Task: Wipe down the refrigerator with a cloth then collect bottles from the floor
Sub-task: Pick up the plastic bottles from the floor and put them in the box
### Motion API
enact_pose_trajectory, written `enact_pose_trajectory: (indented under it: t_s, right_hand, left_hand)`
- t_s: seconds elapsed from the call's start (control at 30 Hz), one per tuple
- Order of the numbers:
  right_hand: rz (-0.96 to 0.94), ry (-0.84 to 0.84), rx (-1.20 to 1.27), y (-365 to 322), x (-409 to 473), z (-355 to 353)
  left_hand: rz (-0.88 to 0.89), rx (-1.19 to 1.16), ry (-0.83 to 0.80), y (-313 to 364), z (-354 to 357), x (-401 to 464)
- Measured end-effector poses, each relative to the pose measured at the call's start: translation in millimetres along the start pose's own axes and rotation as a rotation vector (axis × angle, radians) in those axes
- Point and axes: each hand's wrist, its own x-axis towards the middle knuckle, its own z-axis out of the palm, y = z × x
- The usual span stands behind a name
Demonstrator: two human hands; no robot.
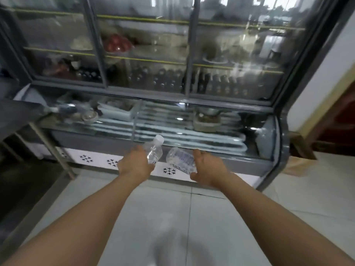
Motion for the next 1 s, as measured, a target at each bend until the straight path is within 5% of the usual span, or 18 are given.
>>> enact_pose_trajectory:
  t_s: [0.63,1.0]
  right_hand:
    - [0.843,0.097,0.028,352,-285,-39]
    - [1.105,0.167,0.034,531,-344,-66]
  left_hand:
    - [0.897,0.123,-0.086,445,90,-139]
    - [1.142,0.081,-0.104,675,125,-149]
